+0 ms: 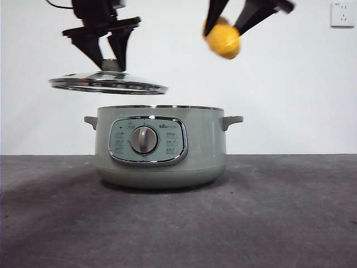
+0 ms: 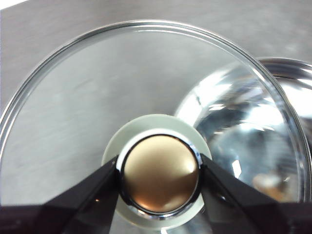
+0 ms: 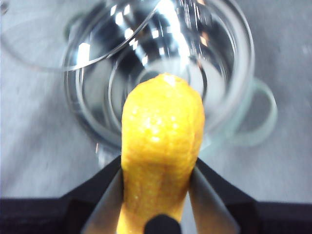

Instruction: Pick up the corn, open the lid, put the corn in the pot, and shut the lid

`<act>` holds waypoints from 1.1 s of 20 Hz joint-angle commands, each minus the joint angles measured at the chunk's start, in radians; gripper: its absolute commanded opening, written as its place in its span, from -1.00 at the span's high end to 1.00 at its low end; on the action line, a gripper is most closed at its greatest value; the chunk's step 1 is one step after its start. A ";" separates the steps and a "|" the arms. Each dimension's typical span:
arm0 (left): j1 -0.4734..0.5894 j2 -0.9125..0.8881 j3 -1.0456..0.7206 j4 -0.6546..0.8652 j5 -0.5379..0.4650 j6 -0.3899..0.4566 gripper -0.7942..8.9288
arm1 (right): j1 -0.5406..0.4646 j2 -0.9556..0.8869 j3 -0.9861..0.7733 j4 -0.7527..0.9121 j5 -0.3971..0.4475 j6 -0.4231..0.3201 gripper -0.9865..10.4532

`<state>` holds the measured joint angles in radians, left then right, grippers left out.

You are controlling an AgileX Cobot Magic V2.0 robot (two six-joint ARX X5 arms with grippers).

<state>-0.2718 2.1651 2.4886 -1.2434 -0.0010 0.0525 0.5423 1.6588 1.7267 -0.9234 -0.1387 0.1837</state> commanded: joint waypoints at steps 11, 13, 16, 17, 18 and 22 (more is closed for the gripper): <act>0.237 -0.019 0.019 0.032 0.001 0.013 0.86 | 0.009 0.580 0.573 -0.045 -0.018 -0.009 0.83; 0.260 -0.019 0.019 0.037 0.002 0.018 0.86 | 0.016 0.621 0.583 -0.039 -0.013 -0.013 0.83; 0.283 -0.019 0.019 0.036 0.009 0.029 0.86 | 0.023 0.669 0.583 -0.041 0.001 -0.012 0.83; 0.288 -0.019 0.019 0.034 0.010 0.029 0.86 | 0.028 0.686 0.583 -0.039 0.005 -0.012 0.83; 0.289 -0.019 0.019 0.034 0.010 0.030 0.86 | 0.029 0.698 0.583 -0.039 0.006 -0.012 0.83; 0.289 -0.019 0.019 0.030 0.010 0.031 0.86 | 0.042 0.742 0.583 -0.050 0.016 -0.011 0.83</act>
<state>0.0185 2.1651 2.4886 -1.2404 0.0071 0.0708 0.5789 2.3840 2.3039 -0.9760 -0.1261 0.1783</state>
